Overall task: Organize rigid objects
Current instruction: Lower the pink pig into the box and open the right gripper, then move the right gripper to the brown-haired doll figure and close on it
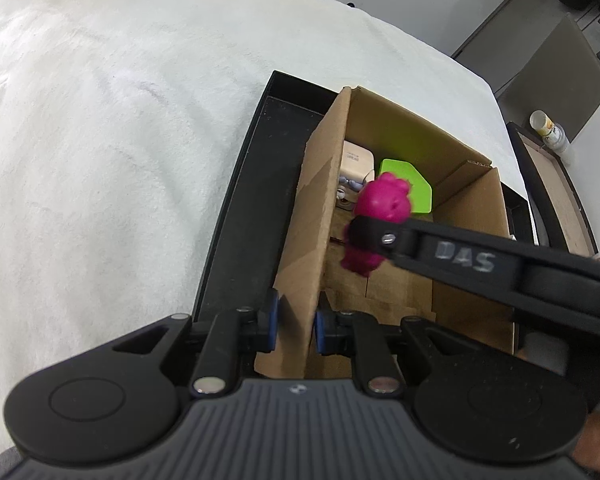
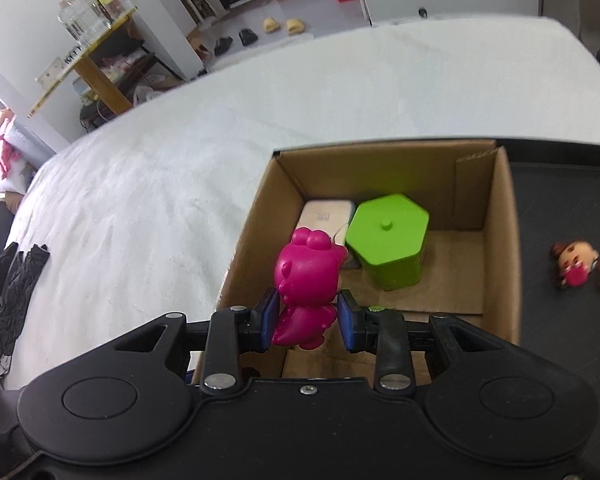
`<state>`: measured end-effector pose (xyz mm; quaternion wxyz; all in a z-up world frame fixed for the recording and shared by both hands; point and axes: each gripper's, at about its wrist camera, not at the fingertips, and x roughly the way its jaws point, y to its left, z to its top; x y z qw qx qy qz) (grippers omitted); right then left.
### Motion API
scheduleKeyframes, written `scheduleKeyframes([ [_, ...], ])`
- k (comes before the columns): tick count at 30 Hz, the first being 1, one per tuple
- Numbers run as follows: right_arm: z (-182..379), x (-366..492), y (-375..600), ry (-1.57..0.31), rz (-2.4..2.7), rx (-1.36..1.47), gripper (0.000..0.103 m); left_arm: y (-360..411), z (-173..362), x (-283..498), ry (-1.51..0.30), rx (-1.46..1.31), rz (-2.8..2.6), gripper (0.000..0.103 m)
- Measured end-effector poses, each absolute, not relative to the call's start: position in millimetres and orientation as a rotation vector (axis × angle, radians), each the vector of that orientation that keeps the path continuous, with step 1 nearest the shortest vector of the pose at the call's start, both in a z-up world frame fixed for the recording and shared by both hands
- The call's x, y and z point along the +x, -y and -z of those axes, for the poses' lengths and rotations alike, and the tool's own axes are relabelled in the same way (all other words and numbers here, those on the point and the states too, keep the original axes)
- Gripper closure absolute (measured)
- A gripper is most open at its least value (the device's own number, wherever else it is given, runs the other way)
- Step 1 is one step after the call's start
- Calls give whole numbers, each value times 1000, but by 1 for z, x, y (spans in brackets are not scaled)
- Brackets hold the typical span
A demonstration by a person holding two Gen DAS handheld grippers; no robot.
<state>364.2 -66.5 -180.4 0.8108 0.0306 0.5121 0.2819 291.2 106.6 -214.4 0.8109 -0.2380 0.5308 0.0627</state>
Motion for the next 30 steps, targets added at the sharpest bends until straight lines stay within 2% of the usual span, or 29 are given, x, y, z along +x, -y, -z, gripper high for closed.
scheduleKeyframes([
  [4, 189, 367, 59, -1143, -623, 81, 69, -105, 213, 292, -1145, -515, -139, 86],
  [6, 187, 366, 59, -1145, -609, 70, 65, -105, 213, 292, -1150, -521, -150, 86],
  [19, 140, 351, 115, -1063, -649, 180, 59, -97, 210, 291, -1140, -482, -205, 87],
  [23, 134, 349, 127, -1046, -651, 187, 52, -94, 210, 291, -1138, -483, -228, 87],
  [26, 133, 348, 135, -1049, -663, 179, 42, -93, 209, 291, -1135, -478, -242, 88],
  [30, 126, 347, 148, -1021, -681, 197, 37, -91, 208, 290, -1137, -476, -259, 88],
])
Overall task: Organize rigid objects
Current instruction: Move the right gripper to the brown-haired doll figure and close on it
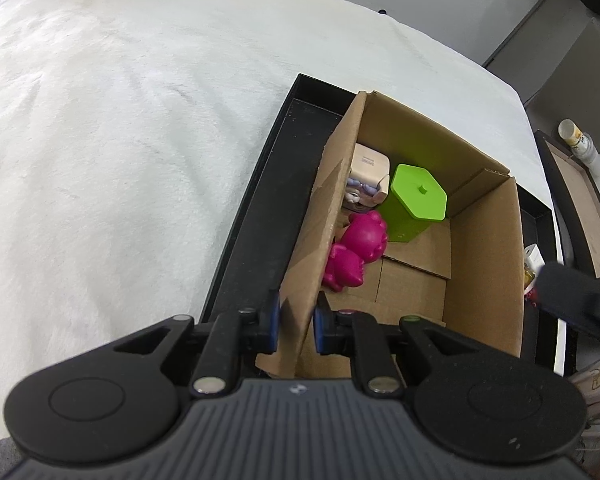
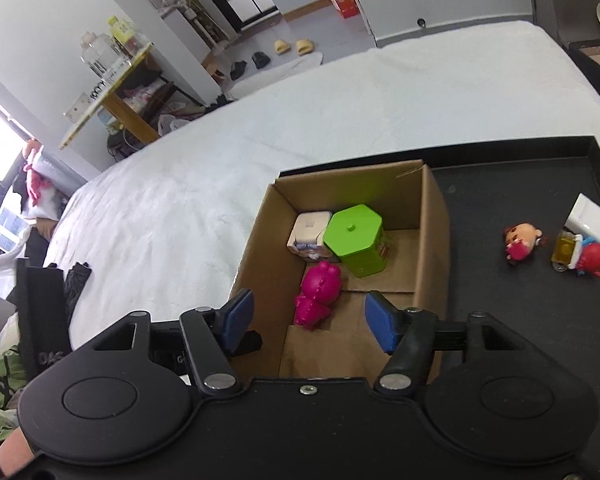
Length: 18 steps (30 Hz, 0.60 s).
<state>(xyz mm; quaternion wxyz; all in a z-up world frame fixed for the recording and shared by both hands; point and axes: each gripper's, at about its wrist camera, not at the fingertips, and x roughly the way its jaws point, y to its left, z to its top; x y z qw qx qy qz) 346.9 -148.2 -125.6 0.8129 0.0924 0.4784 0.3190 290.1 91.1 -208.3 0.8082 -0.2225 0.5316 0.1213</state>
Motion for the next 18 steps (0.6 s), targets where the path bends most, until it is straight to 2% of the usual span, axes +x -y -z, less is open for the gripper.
scheduleKeyframes([
  [4, 119, 349, 161, -989, -669, 210, 30, -87, 208, 289, -1133, -455, -274, 88],
  [18, 127, 373, 213, -945, -520, 303, 30, -87, 208, 288, -1134, -465, -280, 89],
])
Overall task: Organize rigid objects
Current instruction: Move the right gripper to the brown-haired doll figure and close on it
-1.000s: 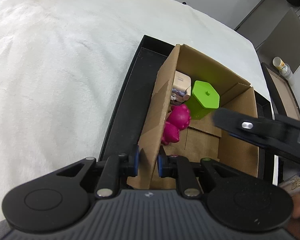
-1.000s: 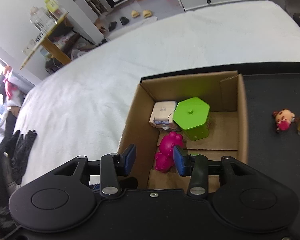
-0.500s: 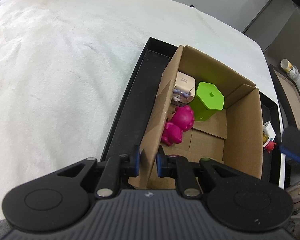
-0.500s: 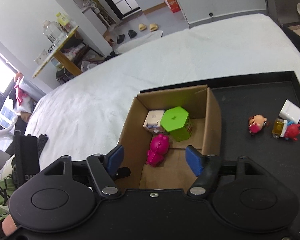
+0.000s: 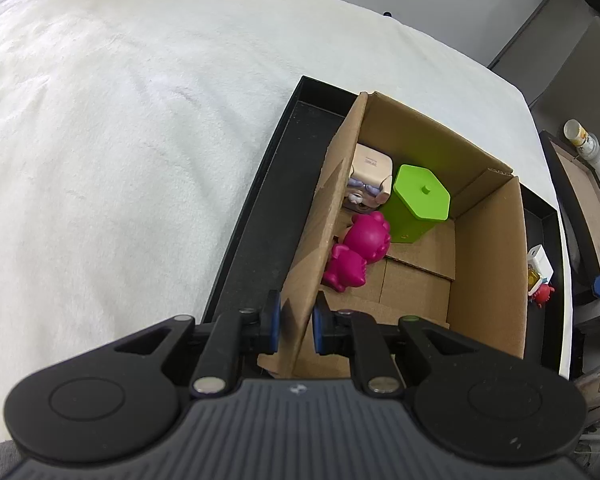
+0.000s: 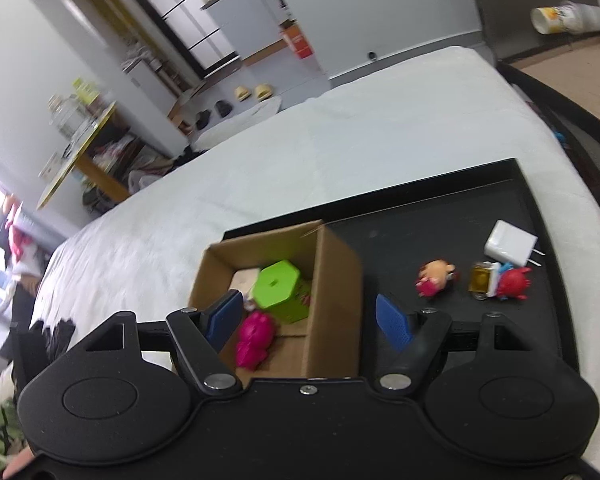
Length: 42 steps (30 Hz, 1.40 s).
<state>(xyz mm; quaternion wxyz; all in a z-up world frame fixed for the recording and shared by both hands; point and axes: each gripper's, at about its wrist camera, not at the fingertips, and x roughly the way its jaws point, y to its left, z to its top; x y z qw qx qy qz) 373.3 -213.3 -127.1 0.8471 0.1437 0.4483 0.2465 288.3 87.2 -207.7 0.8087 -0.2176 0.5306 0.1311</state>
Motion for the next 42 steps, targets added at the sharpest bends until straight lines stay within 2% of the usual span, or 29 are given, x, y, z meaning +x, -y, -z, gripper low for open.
scheduleKeyframes([
  [7, 141, 385, 232, -937, -426, 373, 32, -87, 206, 287, -1131, -455, -276, 89],
  [15, 168, 406, 248, -1004, -365, 486, 48, -87, 206, 287, -1129, -455, -276, 89],
  [23, 199, 427, 259, -1070, -286, 609, 57, -96, 207, 287, -1118, -476, -258, 88],
  [42, 241, 448, 223, -1154, -167, 538, 57, -103, 209, 289, -1111, -475, -228, 88],
])
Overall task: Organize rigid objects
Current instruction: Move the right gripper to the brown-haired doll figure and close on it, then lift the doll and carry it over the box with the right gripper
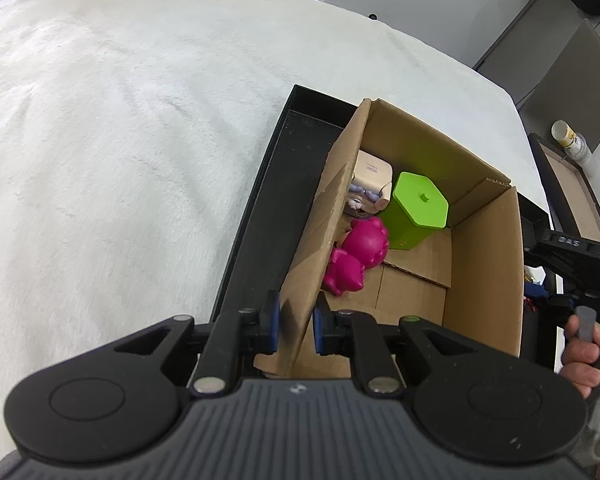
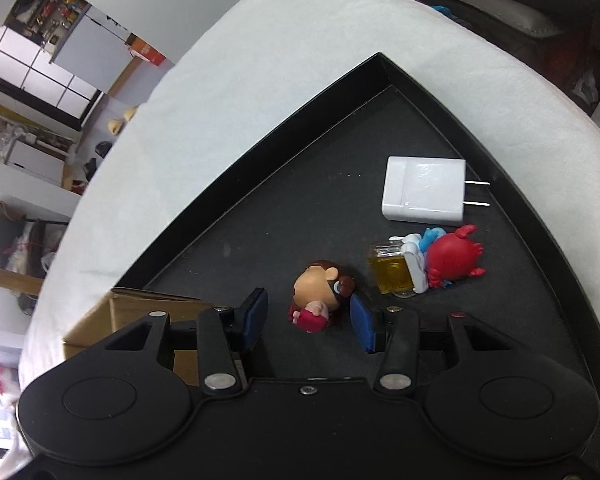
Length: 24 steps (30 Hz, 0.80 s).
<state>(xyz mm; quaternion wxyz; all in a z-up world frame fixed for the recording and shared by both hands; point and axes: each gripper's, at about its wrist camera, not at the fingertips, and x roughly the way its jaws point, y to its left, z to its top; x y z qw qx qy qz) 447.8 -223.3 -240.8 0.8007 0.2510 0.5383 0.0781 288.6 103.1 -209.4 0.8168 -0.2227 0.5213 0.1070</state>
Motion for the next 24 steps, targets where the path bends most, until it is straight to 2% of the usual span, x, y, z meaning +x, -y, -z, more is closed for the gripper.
scheduleKeyframes([
  [4, 245, 449, 211, -1158, -136, 460, 57, -105, 209, 289, -1111, -483, -221, 88],
  [5, 245, 449, 210, -1158, -135, 449, 60, -106, 209, 289, -1112, -484, -221, 88],
  [6, 245, 449, 207, -1155, -135, 430, 69, -106, 209, 289, -1114, -483, -221, 88],
  [24, 215, 430, 216, -1127, -213, 398, 70, -97, 208, 290, -1116, -473, -253, 88],
])
